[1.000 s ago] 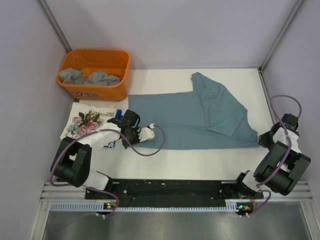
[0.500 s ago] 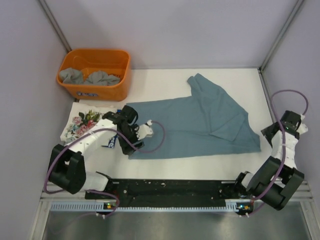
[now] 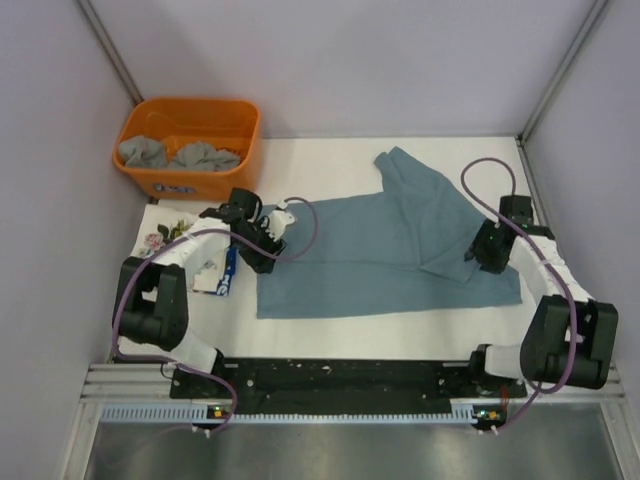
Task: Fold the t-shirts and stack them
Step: Fold the flattened tshirt in 1/3 of the way
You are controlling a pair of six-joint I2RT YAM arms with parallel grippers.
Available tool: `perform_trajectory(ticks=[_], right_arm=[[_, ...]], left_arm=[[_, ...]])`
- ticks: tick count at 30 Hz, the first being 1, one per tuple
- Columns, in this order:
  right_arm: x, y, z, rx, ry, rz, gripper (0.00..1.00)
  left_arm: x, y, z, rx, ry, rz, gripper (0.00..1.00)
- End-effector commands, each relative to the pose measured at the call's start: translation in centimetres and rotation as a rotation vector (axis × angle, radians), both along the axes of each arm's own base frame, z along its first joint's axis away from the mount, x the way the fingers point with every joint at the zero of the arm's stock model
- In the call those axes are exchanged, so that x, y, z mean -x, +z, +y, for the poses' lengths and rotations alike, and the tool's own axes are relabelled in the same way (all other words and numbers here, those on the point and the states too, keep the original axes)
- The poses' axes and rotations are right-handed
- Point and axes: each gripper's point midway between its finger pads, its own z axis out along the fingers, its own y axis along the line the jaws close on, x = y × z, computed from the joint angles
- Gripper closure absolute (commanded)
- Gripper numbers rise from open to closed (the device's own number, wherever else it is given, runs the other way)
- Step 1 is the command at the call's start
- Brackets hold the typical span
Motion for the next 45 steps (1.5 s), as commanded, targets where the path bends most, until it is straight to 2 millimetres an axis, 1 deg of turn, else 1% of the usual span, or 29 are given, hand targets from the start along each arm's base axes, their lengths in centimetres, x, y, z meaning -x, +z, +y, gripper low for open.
perform_trajectory(ticks=[1,3,5,8,11,13,15,17,18,19,20,21,22,23,25,30,33,36,37,40,41,43,45], right_arm=[[1.5,-3.0,3.2,-0.108,0.099,0.111,0.55],[1.6,-4.1,3.9,-0.144,0.108,0.144,0.55],[1.8,-4.9,3.5,-0.131,0.097,0.172,0.54],[1.8,-6.0,2.8,-0.098,0.067,0.202,0.52],[1.3,-6.6,3.2,-0.129,0.064,0.191,0.54],[1.2,-6.8,3.4,-0.141,0.062,0.188,0.63],[1.3,-6.8,3.2,-0.126,0.056,0.188,0.75],[1.4,-6.5,2.7,-0.1,0.043,0.179,0.83],[1.5,-6.5,2.5,-0.087,0.041,0.179,0.86],[1.5,-6.3,2.3,-0.08,0.038,0.174,0.87],[1.5,-6.2,2.2,-0.073,0.039,0.17,0.87],[1.4,-6.1,2.2,-0.069,0.044,0.169,0.87],[1.5,-6.1,2.2,-0.07,0.051,0.174,0.87],[1.5,-6.1,2.2,-0.067,0.057,0.183,0.83],[1.8,-6.0,1.9,-0.052,0.065,0.201,0.78],[1.7,-4.8,1.7,-0.025,0.069,0.168,0.76],[1.5,-4.3,1.5,0.009,0.072,0.165,0.68],[1.3,-4.4,2.2,-0.017,0.087,0.169,0.68],[1.2,-4.4,2.7,-0.042,0.094,0.165,0.7],[1.0,-4.5,3.2,-0.071,0.099,0.161,0.74],[0.9,-4.5,3.3,-0.076,0.098,0.159,0.78],[0.8,-4.4,3.3,-0.072,0.095,0.155,0.88],[0.8,-4.2,3.1,-0.06,0.093,0.152,0.93]], left_arm=[[-2.8,-1.4,-0.8,0.024,0.057,-0.046,0.44],[-3.1,-2.2,-0.5,0.006,0.081,-0.037,0.45],[-3.0,-2.9,-0.6,0.008,0.086,-0.018,0.46],[-2.7,-3.4,-0.4,-0.003,0.088,-0.009,0.46],[-2.2,-3.9,-0.1,-0.013,0.086,-0.001,0.47],[-1.7,-4.0,-0.1,-0.012,0.082,0.014,0.53],[-1.5,-4.0,-0.1,-0.011,0.075,0.015,0.61],[-1.1,-3.8,-0.1,-0.01,0.065,0.018,0.71],[-1.0,-3.6,-0.2,-0.004,0.057,0.016,0.75],[-1.1,-3.4,-0.2,0.0,0.054,0.014,0.82],[-1.1,-3.2,-0.3,0.005,0.052,0.012,0.87],[-1.1,-3.1,-0.4,0.007,0.051,0.015,0.93],[-1.2,-3.0,-0.5,0.009,0.05,0.019,0.97],[-1.3,-3.0,-0.6,0.011,0.046,0.024,0.99],[-1.4,-2.8,-0.6,0.009,0.043,0.027,1.0],[-1.2,-2.5,-0.5,0.004,0.039,0.027,1.0],[-1.3,-2.2,-0.4,0.005,0.039,0.018,1.0],[-1.4,-2.4,-0.4,0.003,0.043,0.018,1.0],[-1.4,-2.6,-0.4,0.001,0.046,0.023,1.0],[-1.2,-3.1,-0.3,-0.004,0.049,0.04,1.0],[-1.1,-3.2,-0.3,-0.005,0.05,0.045,1.0],[-1.0,-3.2,-0.3,-0.006,0.05,0.041,1.0],[-1.1,-3.1,-0.2,-0.008,0.046,0.032,1.0]])
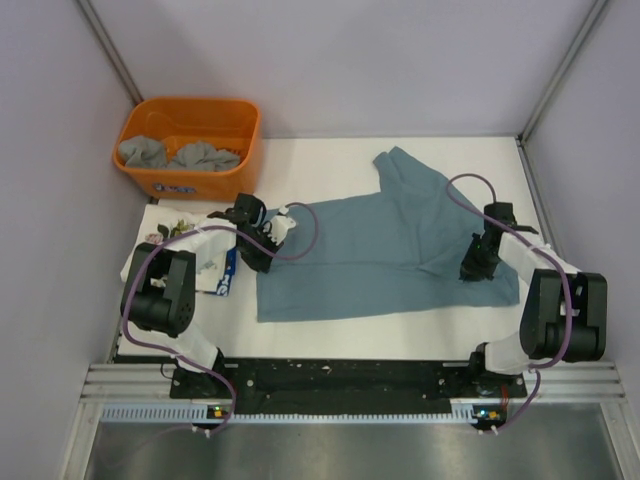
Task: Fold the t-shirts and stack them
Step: Fold the flattened tshirt in 1/3 of the way
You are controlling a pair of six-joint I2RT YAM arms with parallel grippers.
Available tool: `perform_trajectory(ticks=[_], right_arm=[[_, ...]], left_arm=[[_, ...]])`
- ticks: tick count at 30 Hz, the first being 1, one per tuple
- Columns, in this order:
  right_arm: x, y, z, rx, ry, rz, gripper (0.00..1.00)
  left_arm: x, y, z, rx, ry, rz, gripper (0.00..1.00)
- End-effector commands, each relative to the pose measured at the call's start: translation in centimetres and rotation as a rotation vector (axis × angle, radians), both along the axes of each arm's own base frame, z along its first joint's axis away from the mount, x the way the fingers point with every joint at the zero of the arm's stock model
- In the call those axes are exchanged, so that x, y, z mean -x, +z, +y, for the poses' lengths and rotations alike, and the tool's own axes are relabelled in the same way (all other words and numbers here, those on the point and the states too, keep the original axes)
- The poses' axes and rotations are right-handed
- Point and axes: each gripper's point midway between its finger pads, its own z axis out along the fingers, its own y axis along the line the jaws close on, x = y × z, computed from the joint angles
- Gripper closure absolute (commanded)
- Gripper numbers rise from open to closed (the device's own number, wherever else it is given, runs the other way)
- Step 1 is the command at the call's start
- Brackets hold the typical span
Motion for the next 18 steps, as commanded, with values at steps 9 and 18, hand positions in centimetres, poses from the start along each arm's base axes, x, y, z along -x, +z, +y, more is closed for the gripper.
perform_trajectory(ticks=[9,18], right_arm=[[-2.6,3.9,0.8,0.064,0.067,-0.109,1.0],[-6.8,5.0,6.3,0.038,0.229,-0.129,1.0]], left_arm=[[-0.8,1.1,0.0,-0.003,-0.01,-0.045,1.0],[-0.9,1.1,0.6,-0.033,0.004,-0.058,1.0]])
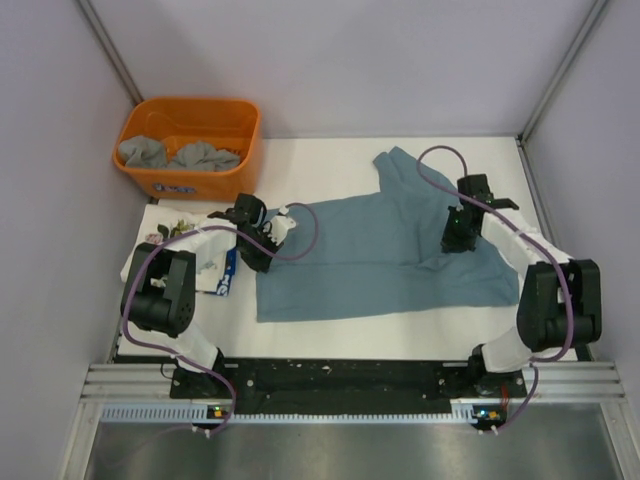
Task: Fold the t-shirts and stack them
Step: Fold the flattened tshirt in 1/3 of the way
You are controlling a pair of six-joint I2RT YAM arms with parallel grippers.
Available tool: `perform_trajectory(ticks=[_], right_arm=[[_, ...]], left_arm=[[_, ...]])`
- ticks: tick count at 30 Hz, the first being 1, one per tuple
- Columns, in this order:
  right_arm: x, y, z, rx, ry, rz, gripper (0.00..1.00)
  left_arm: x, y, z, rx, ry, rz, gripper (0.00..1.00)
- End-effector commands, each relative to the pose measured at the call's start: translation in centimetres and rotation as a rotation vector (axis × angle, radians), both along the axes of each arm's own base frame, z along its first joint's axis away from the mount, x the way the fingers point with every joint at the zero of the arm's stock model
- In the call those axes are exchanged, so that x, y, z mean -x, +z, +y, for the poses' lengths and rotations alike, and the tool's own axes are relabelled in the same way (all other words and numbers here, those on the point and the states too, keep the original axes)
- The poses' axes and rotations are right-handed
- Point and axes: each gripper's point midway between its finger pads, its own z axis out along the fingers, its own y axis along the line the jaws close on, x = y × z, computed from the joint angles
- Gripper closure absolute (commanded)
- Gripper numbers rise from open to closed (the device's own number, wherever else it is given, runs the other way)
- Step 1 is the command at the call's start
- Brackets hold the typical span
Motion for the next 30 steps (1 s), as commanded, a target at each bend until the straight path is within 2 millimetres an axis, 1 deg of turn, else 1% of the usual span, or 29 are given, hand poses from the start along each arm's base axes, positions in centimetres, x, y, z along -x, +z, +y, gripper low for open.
perform_trajectory(ticks=[1,5,9,10,17,24,25,26,27,28,29,30], right_arm=[[-2.8,0.7,2.2,0.001,0.065,-0.026,1.0],[-4.7,0.6,3.9,0.002,0.104,-0.025,1.0],[-5.9,0.0,4.9,-0.001,0.115,-0.012,1.0],[-6.0,-0.2,5.5,-0.026,0.123,-0.006,1.0],[-8.6,0.0,6.8,-0.075,0.097,-0.078,1.0],[-9.3,-1.3,7.9,-0.131,0.088,-0.078,1.0],[-9.3,-1.4,8.1,-0.139,0.1,-0.076,0.98],[-9.5,-1.1,8.4,-0.154,0.119,-0.086,0.91],[-9.7,-0.9,8.7,-0.162,0.138,-0.093,0.79],[-9.8,-0.6,8.8,-0.161,0.158,-0.102,0.69],[-10.0,-0.4,8.7,-0.149,0.169,-0.109,0.62],[-10.2,0.2,8.3,-0.129,0.174,-0.126,0.58]], left_arm=[[-0.8,1.2,0.5,-0.025,0.008,-0.057,1.0],[-0.7,1.0,0.9,-0.048,0.01,-0.064,1.0],[-0.8,0.9,1.1,-0.055,0.016,-0.067,1.0],[-0.8,0.9,1.1,-0.054,0.017,-0.068,1.0],[-0.9,0.6,1.3,-0.068,0.018,-0.064,1.0],[-1.0,0.6,1.4,-0.076,0.022,-0.067,1.0],[-1.0,0.6,1.6,-0.083,0.023,-0.071,1.0],[-1.0,0.7,1.7,-0.089,0.027,-0.074,1.0],[-1.1,0.8,1.9,-0.1,0.03,-0.08,1.0],[-1.4,1.0,2.0,-0.107,0.036,-0.091,1.0],[-1.5,1.2,2.1,-0.114,0.041,-0.097,1.0],[-1.7,1.5,2.2,-0.116,0.051,-0.1,0.98]])
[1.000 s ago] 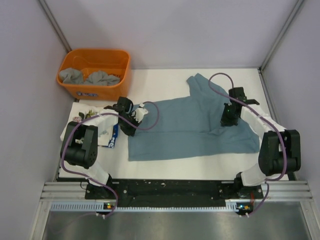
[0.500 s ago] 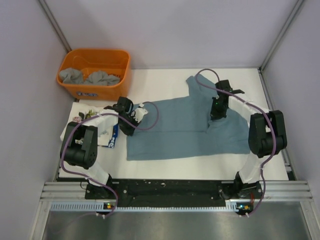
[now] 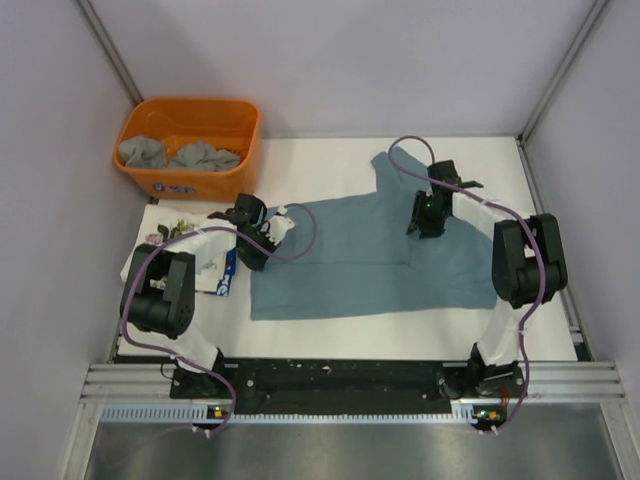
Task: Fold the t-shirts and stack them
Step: Fold the flattened tshirt in 1/3 of the way
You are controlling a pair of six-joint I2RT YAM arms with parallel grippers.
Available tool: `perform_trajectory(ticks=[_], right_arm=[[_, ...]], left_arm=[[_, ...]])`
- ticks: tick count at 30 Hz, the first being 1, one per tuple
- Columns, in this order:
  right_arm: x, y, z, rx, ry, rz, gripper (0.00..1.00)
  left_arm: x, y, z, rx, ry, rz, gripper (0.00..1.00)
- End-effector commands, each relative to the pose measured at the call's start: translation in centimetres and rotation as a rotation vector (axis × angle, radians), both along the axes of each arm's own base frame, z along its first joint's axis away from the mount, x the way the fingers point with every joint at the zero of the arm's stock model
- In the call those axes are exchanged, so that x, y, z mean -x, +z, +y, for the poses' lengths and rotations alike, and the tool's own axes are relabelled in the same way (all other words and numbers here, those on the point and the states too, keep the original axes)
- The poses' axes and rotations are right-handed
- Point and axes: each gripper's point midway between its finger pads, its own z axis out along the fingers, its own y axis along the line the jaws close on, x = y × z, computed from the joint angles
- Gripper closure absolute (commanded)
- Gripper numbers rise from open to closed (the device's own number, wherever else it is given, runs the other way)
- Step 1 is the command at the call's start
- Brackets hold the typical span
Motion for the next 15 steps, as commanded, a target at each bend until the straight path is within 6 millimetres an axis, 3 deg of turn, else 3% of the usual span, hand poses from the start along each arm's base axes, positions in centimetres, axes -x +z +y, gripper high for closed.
perform_trajectory(ticks=[1,4,7,9,11,15], right_arm=[[-2.7,3.7,0.9,0.008,0.069,-0.141,0.53],[-3.5,6.4,-0.8,0.079,0.067,-0.216,0.41],[-5.2,9.8,-2.5,0.102,0.073,-0.3,0.39],[-7.2,12.5,-3.6,0.12,0.087,-0.362,0.39],[-9.0,13.5,-4.7,0.153,0.092,-0.375,0.39],[-11.6,12.8,-8.4,0.323,0.037,-0.289,0.39]], left_arm=[[-1.2,1.8,0.9,-0.041,0.03,-0.07,0.93],[-1.0,2.4,0.6,-0.025,0.029,-0.053,0.72],[-1.0,3.7,0.7,-0.026,0.031,-0.066,0.51],[-1.8,5.1,0.9,-0.025,0.05,-0.101,0.44],[-3.2,6.8,1.4,-0.016,0.092,-0.146,0.41],[-6.0,8.0,2.4,-0.026,0.202,-0.176,0.41]])
